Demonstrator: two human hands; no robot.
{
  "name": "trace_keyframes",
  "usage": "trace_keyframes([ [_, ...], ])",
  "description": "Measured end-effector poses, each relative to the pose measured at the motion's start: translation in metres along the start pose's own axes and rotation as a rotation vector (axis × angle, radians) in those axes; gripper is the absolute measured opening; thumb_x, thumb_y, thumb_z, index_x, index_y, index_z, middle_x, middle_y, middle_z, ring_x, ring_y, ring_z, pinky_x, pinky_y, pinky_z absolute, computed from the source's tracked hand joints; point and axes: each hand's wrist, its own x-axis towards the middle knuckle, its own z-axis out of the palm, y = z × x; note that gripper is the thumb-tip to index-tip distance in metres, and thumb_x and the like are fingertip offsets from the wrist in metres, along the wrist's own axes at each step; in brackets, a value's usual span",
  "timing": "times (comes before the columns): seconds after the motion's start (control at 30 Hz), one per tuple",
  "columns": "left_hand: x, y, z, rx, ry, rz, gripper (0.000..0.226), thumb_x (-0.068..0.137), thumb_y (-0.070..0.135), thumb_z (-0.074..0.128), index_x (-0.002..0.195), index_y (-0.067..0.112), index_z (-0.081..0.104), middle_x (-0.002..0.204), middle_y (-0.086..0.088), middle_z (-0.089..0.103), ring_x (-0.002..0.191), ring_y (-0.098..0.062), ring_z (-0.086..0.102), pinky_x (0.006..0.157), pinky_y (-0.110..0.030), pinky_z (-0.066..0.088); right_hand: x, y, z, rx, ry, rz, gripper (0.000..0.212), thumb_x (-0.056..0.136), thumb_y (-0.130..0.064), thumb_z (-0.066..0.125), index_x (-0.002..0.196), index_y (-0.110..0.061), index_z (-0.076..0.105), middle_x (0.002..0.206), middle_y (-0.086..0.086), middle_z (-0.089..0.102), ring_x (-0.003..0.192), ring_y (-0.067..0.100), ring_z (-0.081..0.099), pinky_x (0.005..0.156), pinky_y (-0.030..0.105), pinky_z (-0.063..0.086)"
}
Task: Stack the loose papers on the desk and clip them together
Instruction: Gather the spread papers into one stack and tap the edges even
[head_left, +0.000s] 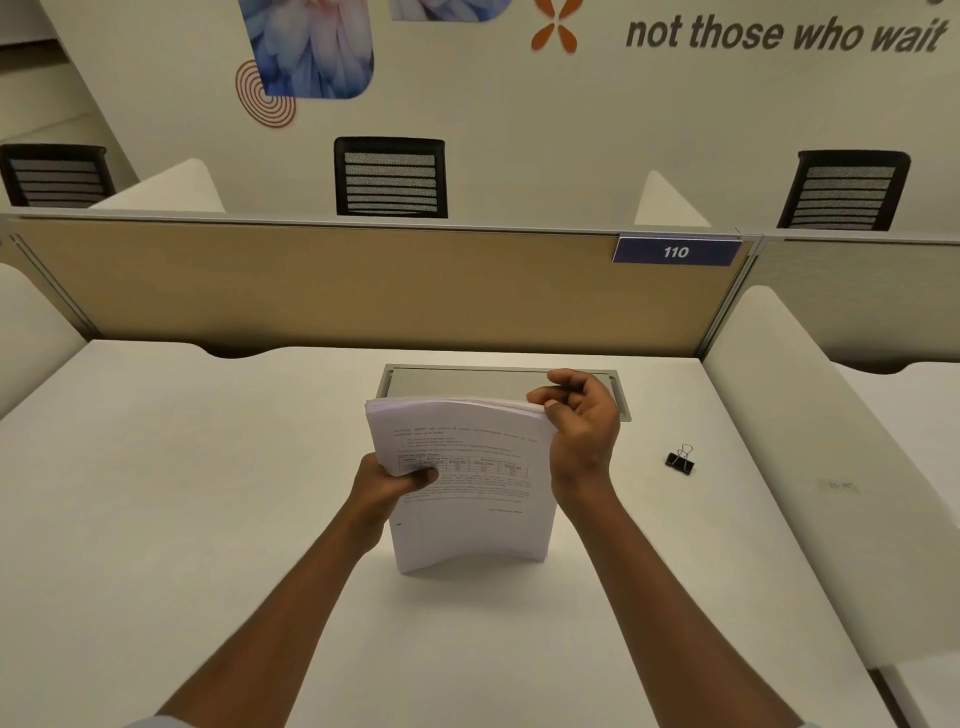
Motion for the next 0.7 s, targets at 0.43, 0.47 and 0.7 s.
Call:
trace_keyframes([
  [0.43,0.004,-0.003,-0.002,-0.02,-0.011,-0.016,0.05,0.05,0.03,0.086,0.098,0.026,0.074,0.104,-0.006,0.075,0.099,-0.03,0.068,0.084,-0.045,0.057,0.003,0.003,-0.007,0.041,-0.086,-0.026,0.024,0.073,-0.004,0.046,0.088,-0.016,0.062,0.078,0.009,0.068,0.077,0.023,0.064,0.077,0.038,0.053],
  [0.47,0.004,-0.004,-0.002,-0.024,-0.011,-0.018,0.051,0.05,0.03,0.086,0.099,0.026,0.074,0.104,-0.006,0.075,0.1,-0.031,0.068,0.084,-0.045,0.057,0.003,0.004,-0.007,0.027,-0.101,-0.036,0.021,0.074,-0.008,0.049,0.088,-0.017,0.062,0.079,0.01,0.068,0.078,0.025,0.064,0.077,0.04,0.053],
  [0.7,0.003,-0.005,-0.004,-0.022,-0.021,-0.02,0.055,0.051,0.031,0.086,0.103,0.023,0.072,0.107,-0.009,0.074,0.102,-0.034,0.066,0.086,-0.047,0.056,0.002,0.014,-0.006,-0.104,-0.147,-0.027,0.013,0.081,-0.028,0.054,0.079,-0.022,0.065,0.077,0.006,0.07,0.078,0.031,0.065,0.072,0.047,0.052],
])
